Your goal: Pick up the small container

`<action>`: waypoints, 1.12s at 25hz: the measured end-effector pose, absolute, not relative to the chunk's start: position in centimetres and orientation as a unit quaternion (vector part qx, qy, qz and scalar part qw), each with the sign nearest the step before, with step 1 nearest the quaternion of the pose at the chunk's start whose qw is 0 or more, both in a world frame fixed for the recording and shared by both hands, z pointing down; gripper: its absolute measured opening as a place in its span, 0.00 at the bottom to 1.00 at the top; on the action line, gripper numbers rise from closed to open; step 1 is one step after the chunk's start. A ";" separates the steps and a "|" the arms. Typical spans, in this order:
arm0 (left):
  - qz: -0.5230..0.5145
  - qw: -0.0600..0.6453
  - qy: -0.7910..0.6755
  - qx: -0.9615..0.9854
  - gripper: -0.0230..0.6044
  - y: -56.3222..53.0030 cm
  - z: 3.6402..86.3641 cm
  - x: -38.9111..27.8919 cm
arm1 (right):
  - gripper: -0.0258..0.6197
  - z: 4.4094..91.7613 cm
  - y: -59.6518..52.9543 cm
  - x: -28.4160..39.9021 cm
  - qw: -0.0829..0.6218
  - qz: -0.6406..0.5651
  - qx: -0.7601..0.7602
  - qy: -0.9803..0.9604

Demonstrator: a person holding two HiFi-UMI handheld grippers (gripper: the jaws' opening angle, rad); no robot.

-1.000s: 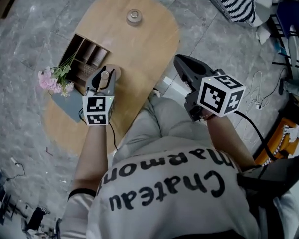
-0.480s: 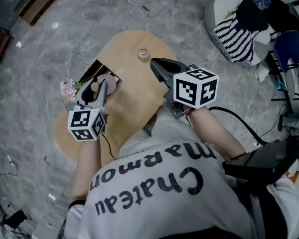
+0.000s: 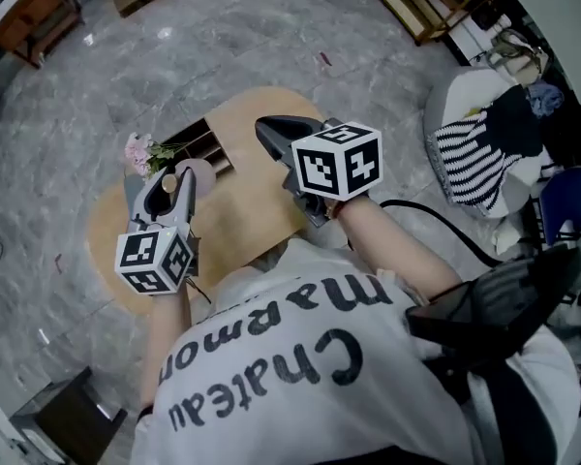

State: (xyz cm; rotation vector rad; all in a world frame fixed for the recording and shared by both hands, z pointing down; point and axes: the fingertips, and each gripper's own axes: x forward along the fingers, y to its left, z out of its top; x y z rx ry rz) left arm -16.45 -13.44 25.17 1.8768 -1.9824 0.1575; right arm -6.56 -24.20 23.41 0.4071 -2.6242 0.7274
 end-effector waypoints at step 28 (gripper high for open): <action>0.013 0.109 -0.785 0.610 0.25 5.8 14.3 -11.6 | 0.06 13.5 -6.4 -7.7 0.098 0.207 -0.037 -0.973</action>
